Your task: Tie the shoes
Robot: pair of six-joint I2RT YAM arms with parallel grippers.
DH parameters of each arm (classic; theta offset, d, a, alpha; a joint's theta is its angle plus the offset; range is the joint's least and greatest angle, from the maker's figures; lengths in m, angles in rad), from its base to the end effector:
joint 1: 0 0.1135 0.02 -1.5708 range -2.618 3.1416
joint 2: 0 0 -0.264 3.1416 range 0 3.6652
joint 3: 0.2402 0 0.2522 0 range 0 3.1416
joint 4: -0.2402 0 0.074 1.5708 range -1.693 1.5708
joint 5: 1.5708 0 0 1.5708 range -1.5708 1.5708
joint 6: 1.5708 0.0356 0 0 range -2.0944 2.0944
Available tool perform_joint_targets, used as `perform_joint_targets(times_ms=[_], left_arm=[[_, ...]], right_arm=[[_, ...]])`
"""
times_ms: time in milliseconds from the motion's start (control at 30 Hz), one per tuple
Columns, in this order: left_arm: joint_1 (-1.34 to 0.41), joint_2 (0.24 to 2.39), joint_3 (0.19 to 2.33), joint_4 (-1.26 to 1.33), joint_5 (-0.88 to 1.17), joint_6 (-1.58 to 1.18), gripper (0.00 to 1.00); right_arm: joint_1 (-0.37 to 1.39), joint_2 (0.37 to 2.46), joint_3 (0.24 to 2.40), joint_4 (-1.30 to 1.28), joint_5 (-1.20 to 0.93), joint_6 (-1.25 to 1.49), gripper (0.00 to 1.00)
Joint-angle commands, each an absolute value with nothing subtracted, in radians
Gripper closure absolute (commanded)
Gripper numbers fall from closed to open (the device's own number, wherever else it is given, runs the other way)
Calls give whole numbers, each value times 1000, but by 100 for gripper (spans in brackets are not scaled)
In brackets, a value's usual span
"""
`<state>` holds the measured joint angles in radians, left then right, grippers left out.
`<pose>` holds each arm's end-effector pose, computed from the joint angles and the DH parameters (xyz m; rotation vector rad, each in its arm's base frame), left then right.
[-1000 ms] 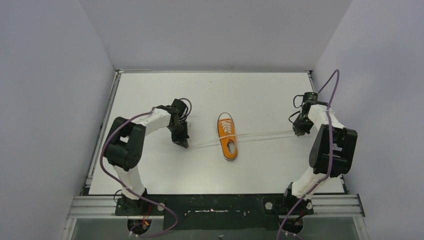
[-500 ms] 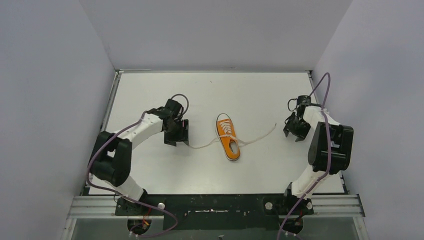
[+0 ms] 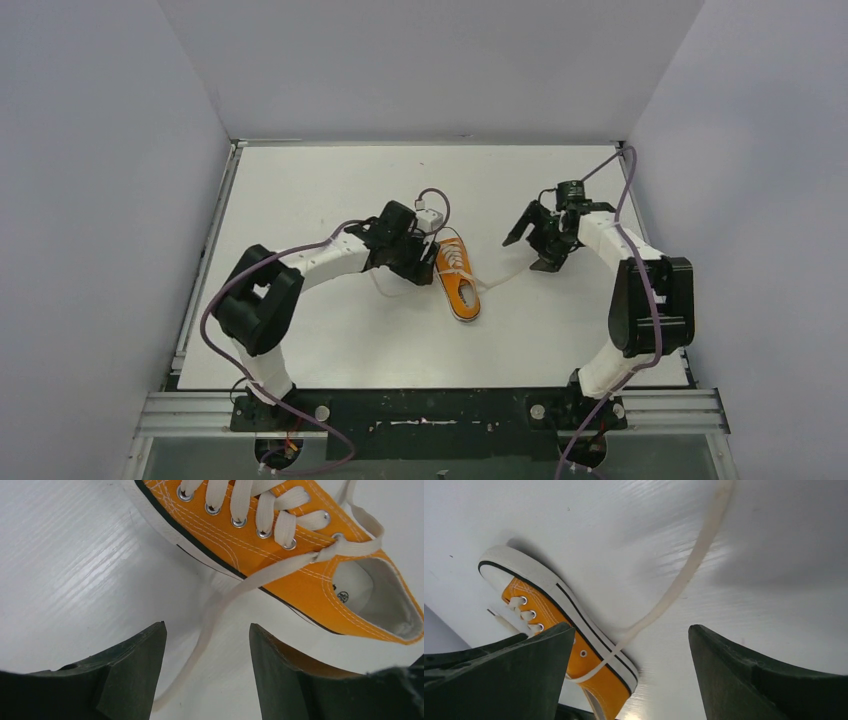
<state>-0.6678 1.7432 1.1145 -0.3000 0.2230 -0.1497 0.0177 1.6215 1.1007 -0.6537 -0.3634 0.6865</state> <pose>0.2808 -0.2315 0.1910 0.7518 2.4627 -0.6045 0.3169 0.0183 0.2084 0.8263 2.6948 0.6808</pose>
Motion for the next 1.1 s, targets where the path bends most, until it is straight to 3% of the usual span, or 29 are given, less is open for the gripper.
perform_joint_targets(times_ms=[0,167,500,700,767,800,933,1067], left_arm=[[-681,1815,1169,-173,276,-83,42],[-683,1850,1130,-107,281,-118,48],[-682,1881,1063,-52,258,-123,58],[-681,1891,1051,-48,259,-114,74],[-679,1884,1054,-52,265,-111,83],[-677,1875,1054,-54,267,-108,87],[-673,1812,1063,-79,273,-94,100],[-678,1709,1063,-76,301,-84,100]], right_arm=[[73,1686,1094,-565,-377,892,15],[88,1750,1137,-678,-224,886,25],[155,1881,1274,-821,-7,913,31],[182,1952,1333,-932,87,1002,62],[181,1929,1303,-889,62,1004,92],[178,1914,1291,-867,53,998,100],[175,1800,1298,-836,14,870,100],[149,1630,1266,-711,-186,724,100]])
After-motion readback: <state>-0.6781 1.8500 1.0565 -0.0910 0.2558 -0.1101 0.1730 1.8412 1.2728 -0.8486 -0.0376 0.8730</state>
